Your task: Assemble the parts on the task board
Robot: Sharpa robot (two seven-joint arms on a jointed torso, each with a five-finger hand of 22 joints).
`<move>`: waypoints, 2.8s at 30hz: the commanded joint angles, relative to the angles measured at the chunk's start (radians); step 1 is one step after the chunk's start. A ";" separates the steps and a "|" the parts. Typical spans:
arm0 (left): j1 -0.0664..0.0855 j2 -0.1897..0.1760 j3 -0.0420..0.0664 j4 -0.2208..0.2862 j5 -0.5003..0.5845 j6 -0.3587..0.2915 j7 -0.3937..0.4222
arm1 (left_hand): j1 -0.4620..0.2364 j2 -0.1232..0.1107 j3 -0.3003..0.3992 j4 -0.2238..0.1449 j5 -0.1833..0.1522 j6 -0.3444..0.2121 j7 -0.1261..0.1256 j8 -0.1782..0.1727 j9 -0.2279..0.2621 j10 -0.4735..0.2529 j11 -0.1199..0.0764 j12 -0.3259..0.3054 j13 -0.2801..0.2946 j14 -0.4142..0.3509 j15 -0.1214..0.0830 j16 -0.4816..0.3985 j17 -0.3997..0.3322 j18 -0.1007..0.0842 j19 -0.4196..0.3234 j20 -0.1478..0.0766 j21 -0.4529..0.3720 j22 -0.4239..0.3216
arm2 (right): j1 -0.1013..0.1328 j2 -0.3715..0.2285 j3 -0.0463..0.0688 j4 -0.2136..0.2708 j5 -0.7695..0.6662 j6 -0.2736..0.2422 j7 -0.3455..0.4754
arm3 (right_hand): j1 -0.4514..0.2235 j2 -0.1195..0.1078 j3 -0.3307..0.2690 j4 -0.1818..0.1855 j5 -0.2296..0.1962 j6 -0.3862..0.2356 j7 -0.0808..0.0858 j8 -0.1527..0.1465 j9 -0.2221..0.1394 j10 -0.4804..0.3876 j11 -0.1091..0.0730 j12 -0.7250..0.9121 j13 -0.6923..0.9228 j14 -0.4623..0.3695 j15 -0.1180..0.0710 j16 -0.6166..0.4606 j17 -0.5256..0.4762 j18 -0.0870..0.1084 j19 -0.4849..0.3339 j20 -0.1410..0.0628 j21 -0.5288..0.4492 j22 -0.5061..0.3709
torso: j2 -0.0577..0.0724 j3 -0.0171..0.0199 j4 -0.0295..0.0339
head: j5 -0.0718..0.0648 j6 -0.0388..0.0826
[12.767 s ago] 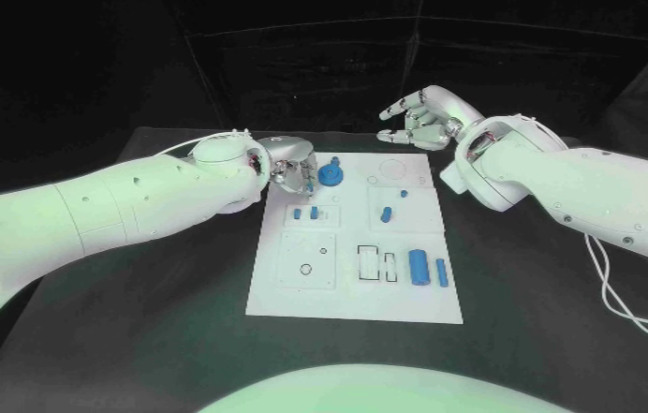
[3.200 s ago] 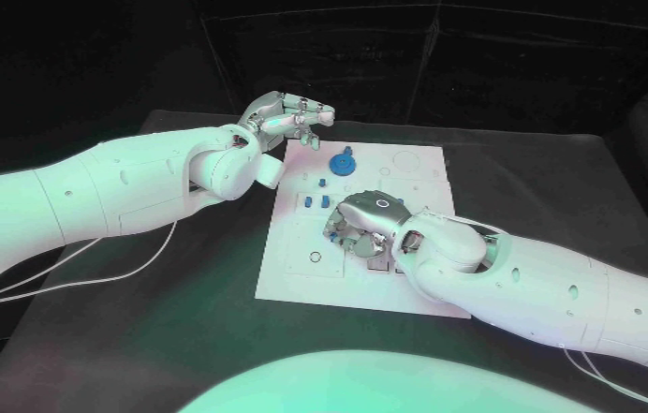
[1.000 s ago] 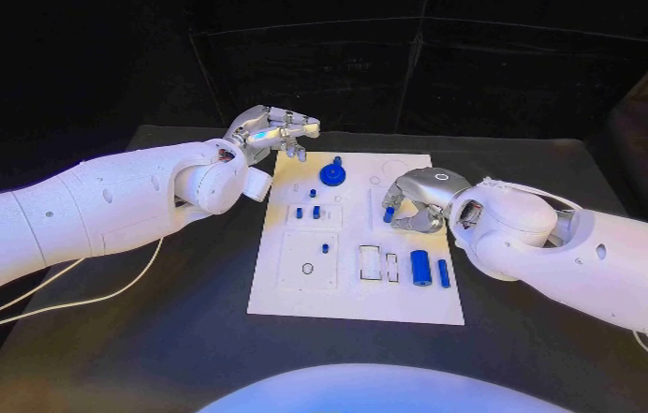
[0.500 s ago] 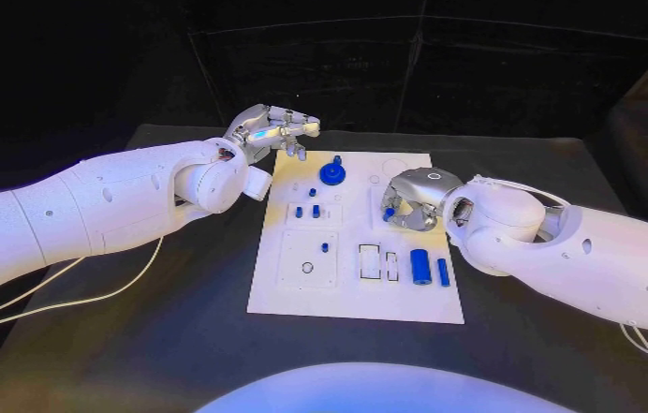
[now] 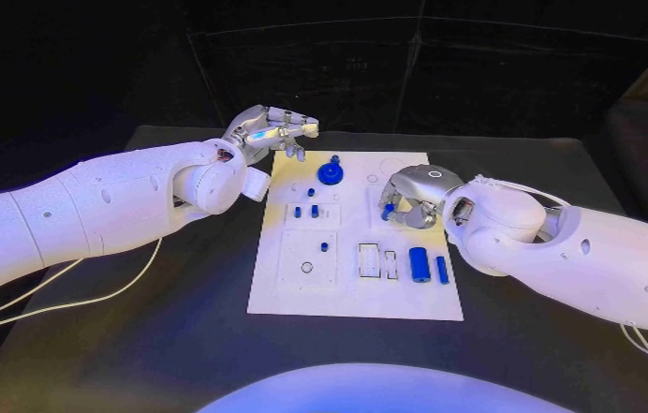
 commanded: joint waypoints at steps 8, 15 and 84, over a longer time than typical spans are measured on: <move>0.002 -0.002 0.001 0.000 0.004 0.009 0.003 | -0.006 0.007 -0.008 0.000 0.002 -0.008 0.001 0.007 -0.001 -0.010 0.000 0.007 0.001 -0.008 0.000 -0.005 -0.002 0.020 0.003 0.006 -0.005 -0.001 | 0.004 -0.048 0.019 0.115 0.069 -0.144 0.061 | -0.004 0.000 0.015 -0.004 0.000 0.009 0.002 0.003 0.004 0.011 0.001 -0.010 0.001 0.021 -0.007 0.007 0.001 -0.003 0.004 -0.004 0.004 0.002 | 0.000 0.0000 0.0002 | 0.008 0.003; 0.002 -0.001 0.001 0.002 0.004 0.009 0.003 | -0.006 0.007 -0.008 0.000 0.002 -0.008 0.001 0.007 -0.001 -0.010 0.000 0.007 0.001 -0.008 0.000 -0.005 -0.002 0.020 0.003 0.006 -0.005 -0.001 | 0.003 -0.012 0.027 0.158 0.171 -0.157 0.103 | -0.010 -0.007 0.027 -0.008 0.010 0.009 0.005 0.001 0.002 0.013 0.003 -0.019 0.000 0.020 -0.006 0.007 0.000 -0.002 0.003 -0.003 0.002 -0.002 | 0.000 -0.0022 0.0006 | 0.010 0.000; 0.002 0.013 0.001 0.001 0.004 0.013 0.001 | -0.005 0.010 -0.010 0.000 0.002 -0.009 0.001 0.008 -0.001 -0.012 0.000 0.009 0.002 -0.009 0.000 -0.005 -0.003 0.020 0.004 0.006 -0.007 -0.003 | -0.068 0.262 -0.038 0.001 -0.029 0.069 0.107 | -0.068 -0.051 0.027 -0.009 0.041 -0.032 0.018 -0.032 -0.009 -0.009 0.017 -0.063 -0.001 0.015 0.006 0.001 -0.011 -0.001 -0.005 0.006 -0.005 -0.013 | 0.000 -0.0005 0.0002 | 0.041 -0.030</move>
